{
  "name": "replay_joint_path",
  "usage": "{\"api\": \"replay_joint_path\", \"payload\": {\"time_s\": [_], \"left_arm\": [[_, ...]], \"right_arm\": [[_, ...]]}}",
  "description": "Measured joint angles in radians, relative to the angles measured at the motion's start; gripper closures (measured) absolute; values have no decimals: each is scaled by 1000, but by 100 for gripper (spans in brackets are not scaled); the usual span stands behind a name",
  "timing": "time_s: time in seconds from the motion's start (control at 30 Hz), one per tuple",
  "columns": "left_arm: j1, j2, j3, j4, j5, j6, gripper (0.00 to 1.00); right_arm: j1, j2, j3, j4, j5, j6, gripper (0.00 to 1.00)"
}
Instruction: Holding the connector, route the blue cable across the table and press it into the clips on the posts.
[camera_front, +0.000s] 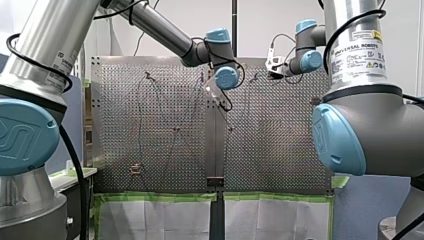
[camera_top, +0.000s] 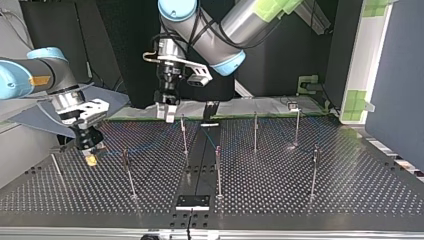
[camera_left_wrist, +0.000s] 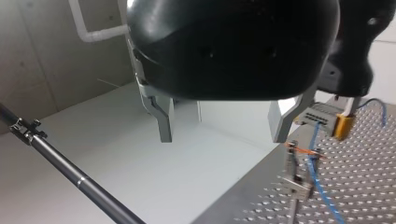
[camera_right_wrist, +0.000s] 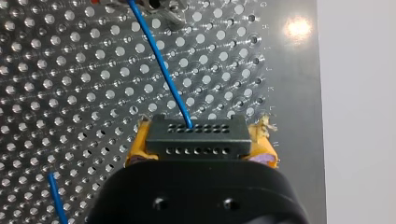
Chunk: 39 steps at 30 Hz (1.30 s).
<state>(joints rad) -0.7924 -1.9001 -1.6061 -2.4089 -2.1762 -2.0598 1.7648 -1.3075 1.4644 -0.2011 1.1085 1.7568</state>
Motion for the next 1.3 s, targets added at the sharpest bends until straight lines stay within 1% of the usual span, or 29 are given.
{"api": "replay_joint_path", "payload": {"time_s": [0.13,0.2,0.3,0.47,0.6,0.87,1.03,1.3], "left_arm": [[7,-26,-35,35,31,-22,0],[5,-39,-49,49,31,-27,0],[-2,-64,-75,75,15,-29,0],[-9,-109,-119,119,-24,-31,0],[-13,-144,-155,155,-46,-12,0],[-19,-219,-230,229,-105,18,0],[-19,-253,-277,277,-111,43,0],[-20,-258,-349,346,-108,101,0]], "right_arm": [[0,0,0,0,0,0,100],[-1,0,0,0,0,0,100],[-1,0,0,0,0,0,100],[-1,1,0,-1,1,0,100],[-1,1,0,-1,1,0,100],[-3,1,0,-2,0,0,100],[-3,1,0,-2,-1,0,100],[-3,1,0,-2,-1,1,100]]}}
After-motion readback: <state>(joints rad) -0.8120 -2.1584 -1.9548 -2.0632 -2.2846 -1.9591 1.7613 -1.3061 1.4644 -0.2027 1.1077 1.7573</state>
